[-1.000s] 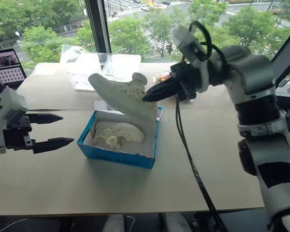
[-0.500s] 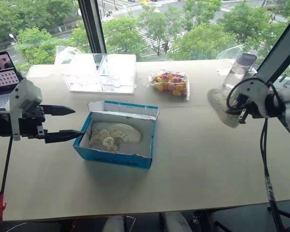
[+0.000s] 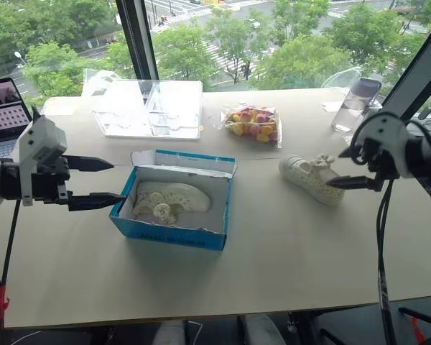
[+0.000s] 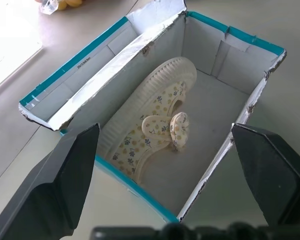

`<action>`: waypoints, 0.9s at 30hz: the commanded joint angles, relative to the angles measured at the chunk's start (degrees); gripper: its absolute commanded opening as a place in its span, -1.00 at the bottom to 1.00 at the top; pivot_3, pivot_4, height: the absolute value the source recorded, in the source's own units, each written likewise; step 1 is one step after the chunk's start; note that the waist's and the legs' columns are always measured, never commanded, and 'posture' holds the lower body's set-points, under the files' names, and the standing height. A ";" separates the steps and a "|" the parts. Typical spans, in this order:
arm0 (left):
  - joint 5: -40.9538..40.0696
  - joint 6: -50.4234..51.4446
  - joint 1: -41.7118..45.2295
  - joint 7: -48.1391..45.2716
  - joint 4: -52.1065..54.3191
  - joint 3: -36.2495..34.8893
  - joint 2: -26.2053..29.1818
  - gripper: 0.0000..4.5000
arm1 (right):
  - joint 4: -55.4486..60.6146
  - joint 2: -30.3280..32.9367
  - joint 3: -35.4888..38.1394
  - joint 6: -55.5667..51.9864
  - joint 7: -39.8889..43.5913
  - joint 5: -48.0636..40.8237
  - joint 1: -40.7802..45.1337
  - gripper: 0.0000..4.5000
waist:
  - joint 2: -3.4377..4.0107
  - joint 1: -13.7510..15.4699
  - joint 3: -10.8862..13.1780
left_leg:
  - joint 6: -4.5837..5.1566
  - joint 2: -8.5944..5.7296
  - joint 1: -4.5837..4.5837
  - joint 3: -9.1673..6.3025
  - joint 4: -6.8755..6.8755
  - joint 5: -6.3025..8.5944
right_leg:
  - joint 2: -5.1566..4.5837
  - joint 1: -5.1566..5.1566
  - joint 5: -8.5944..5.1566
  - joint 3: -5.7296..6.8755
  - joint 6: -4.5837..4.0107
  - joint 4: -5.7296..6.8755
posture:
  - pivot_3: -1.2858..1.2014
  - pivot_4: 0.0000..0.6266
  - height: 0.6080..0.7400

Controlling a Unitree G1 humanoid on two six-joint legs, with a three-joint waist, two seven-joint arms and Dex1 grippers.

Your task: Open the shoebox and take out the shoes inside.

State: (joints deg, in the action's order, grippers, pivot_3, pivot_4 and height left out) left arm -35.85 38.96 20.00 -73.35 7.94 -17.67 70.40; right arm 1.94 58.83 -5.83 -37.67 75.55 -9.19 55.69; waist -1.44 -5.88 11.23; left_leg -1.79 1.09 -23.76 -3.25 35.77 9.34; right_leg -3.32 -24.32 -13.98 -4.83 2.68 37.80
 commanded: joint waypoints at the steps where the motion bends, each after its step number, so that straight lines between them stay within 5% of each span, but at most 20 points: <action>1: 0.78 -0.97 -0.01 -0.74 -0.33 -2.63 2.06 1.00 | 8.64 -14.61 -7.36 0.48 -1.83 -4.15 6.78 0.98 | -0.04 -0.86 -0.02 | 0.01 0.07 0.13 0.03 -0.02 0.01 | 0.08 0.05 0.00 -0.04 -0.02 0.08 | 0.03 -0.52 1.00; 11: 0.93 0.08 -5.82 0.19 2.42 -8.36 2.07 1.00 | -6.82 -39.75 -19.31 -1.80 -15.06 3.62 13.47 0.98 | -0.22 0.71 -0.07 | 0.01 -0.09 -1.00 -0.05 0.23 0.00 | -0.03 -0.89 0.39 -0.07 -0.33 0.22 | 0.03 -0.52 1.00; 20: -0.19 3.42 -12.97 1.34 6.99 -16.43 0.70 1.00 | 0.76 -36.14 -22.27 -25.32 -11.68 -0.83 13.59 0.98 | -0.30 1.88 -0.08 | 0.01 -0.04 -0.95 -0.08 0.21 0.00 | 0.01 -0.89 0.40 -0.01 -0.35 0.22 | 0.03 -0.52 1.00; 27: -3.10 4.97 -10.78 1.92 6.35 -18.30 0.98 1.00 | -1.12 -37.56 -23.43 -28.59 -16.34 -1.07 12.47 0.98 | -0.31 1.66 -0.09 | 0.01 0.00 -0.85 -0.04 0.20 0.00 | 0.06 -0.88 0.39 -0.01 -0.36 0.23 | 0.03 -0.52 1.00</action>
State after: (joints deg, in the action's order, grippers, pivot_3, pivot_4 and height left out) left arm -37.84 43.54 7.76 -71.76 14.13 -32.92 70.45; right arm 0.32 21.70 -30.20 -65.77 60.34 -9.80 67.93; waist -1.75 -4.23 11.14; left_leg -1.78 1.09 -24.61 -3.29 35.97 9.34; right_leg -3.26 -25.19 -13.59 -4.84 2.31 38.03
